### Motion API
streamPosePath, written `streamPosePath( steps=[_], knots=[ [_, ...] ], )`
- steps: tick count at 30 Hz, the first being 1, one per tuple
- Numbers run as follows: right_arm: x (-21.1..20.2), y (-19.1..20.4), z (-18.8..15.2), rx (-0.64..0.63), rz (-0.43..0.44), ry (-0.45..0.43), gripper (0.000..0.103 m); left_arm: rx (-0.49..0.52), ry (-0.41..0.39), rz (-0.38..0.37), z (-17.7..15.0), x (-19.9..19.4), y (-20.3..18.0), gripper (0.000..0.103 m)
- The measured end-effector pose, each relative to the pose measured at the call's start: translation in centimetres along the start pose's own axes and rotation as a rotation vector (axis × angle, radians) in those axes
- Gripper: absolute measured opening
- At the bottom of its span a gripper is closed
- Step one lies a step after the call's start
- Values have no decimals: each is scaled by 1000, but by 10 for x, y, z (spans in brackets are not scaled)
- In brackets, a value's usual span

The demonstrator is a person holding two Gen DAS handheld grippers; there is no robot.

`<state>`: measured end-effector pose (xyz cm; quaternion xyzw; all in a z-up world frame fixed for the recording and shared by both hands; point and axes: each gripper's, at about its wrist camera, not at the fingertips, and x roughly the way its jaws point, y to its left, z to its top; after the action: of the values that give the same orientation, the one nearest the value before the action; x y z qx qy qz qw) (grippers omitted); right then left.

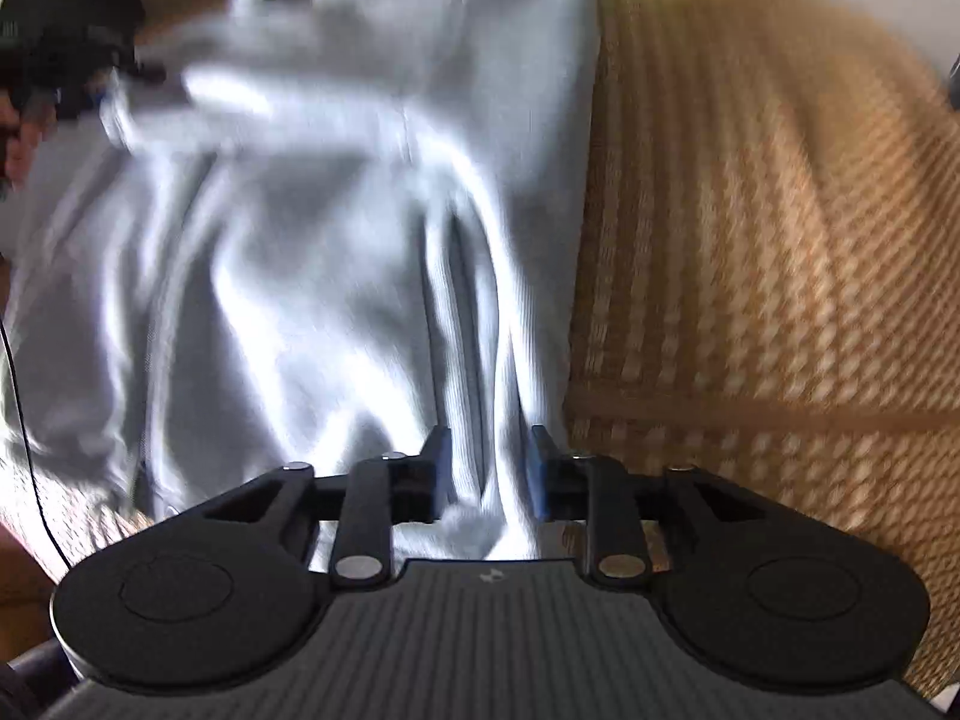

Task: Fold clothes
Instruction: 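Lift the hoodie side with both grippers and fold it over toward the sofa back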

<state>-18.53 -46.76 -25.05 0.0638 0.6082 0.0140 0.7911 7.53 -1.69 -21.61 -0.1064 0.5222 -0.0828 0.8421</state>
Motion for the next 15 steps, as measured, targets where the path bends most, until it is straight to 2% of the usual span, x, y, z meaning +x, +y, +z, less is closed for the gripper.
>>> streamPosePath(
  steps=[1,2,4,7,12,15],
  knots=[
    [-13,5,4,-25,2,-39,49,-21,-29,-2,-5,-21,7,71],
    [-24,11,9,-50,20,-73,55,-52,-58,-2,-12,-42,16,74],
    [-39,27,21,-98,97,-124,55,-134,-93,21,-28,-80,40,76],
    [-37,69,45,-178,265,-140,55,-223,-123,127,-52,-124,83,78],
    [-22,175,88,-352,493,-170,58,-337,-136,289,-85,-171,168,80],
    [-8,250,103,-410,623,-149,62,-395,-125,317,-105,-184,220,80]
  ],
)
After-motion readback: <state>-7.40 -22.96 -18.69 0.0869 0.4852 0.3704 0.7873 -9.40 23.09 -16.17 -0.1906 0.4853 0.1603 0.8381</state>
